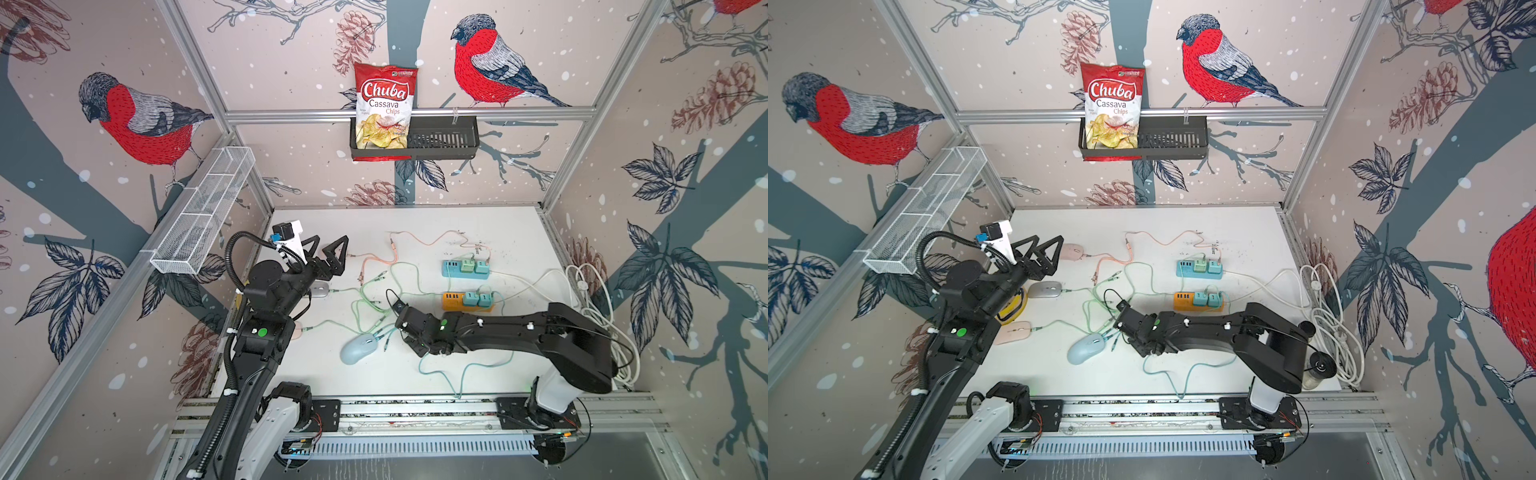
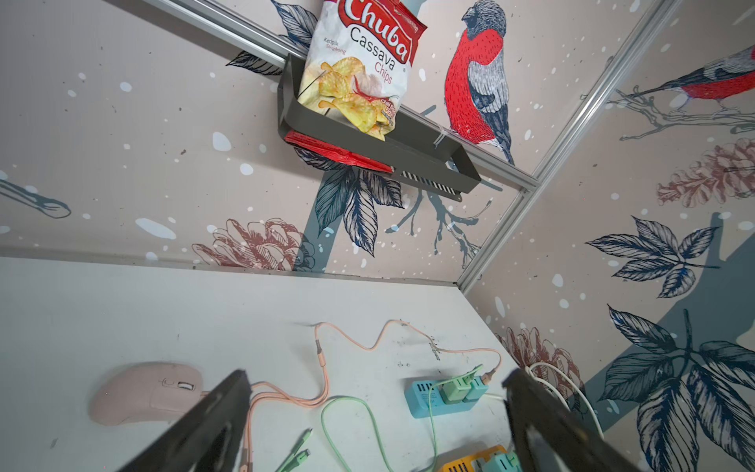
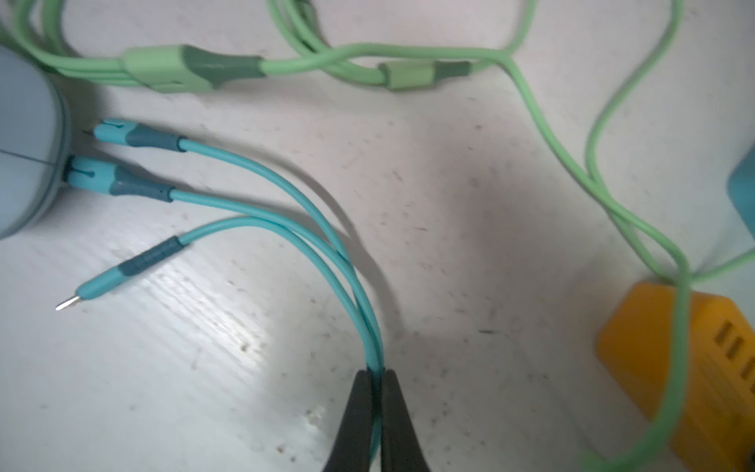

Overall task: Unplug the wireless mouse
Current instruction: Move the power cord to the center of the board.

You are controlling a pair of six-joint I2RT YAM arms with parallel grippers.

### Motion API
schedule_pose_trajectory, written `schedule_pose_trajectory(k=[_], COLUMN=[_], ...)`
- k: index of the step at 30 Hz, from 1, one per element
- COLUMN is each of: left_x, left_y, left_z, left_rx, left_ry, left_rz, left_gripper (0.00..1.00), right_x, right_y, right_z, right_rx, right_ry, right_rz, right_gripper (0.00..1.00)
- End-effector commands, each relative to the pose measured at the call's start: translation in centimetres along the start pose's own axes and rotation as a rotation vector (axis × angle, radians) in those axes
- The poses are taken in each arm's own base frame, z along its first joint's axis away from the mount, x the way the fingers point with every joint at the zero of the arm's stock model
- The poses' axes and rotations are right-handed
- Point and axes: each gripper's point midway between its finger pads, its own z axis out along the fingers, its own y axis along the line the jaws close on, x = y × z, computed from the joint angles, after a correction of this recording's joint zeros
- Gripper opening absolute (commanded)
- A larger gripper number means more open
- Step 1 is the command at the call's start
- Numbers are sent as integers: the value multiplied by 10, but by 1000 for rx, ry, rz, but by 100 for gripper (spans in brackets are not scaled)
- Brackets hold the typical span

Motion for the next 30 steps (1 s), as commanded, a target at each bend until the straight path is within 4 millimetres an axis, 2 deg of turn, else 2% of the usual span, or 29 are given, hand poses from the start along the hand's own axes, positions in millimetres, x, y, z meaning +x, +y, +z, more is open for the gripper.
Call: schedule_pose_trajectory(k=[1, 4, 7, 8, 10, 15, 17, 20, 24, 30], left_x=[-14, -14, -13, -12, -12, -8, -7, -5, -3, -1], left_y=[-13, -13, -12, -12, -11, -12, -13, -14, -16, -16], left_z=[1, 3, 4, 3, 3, 1, -1, -5, -10, -13], left_rx=[63, 63, 63, 63, 60, 61, 64, 64, 67, 59], left_ry=[-49, -49, -46, -47, -46, -31, -23, -13, -3, 5], left_rz=[9, 9, 10, 14, 19, 37, 49, 64, 87, 117], left_gripper=[97, 97, 97, 97, 97, 97, 97, 97, 97, 97], right_x=[6, 5, -2, -7, -17, -45, -54, -61, -60, -49], right_y=[-13, -3, 11, 14, 21, 41, 48, 47, 42, 52], right_z=[-5, -9, -13, -14, -14, -13, -9, 4, 19, 24], right_rx=[31, 5, -11, -11, -17, -55, -66, -62, -91, -171], right_ry=[0, -6, -14, -17, -27, -51, -48, -22, 21, 55], right_rz=[20, -43, -111, -125, -153, -254, -297, -322, -318, -323], right_gripper=[7, 24, 57, 64, 72, 71, 66, 51, 39, 37])
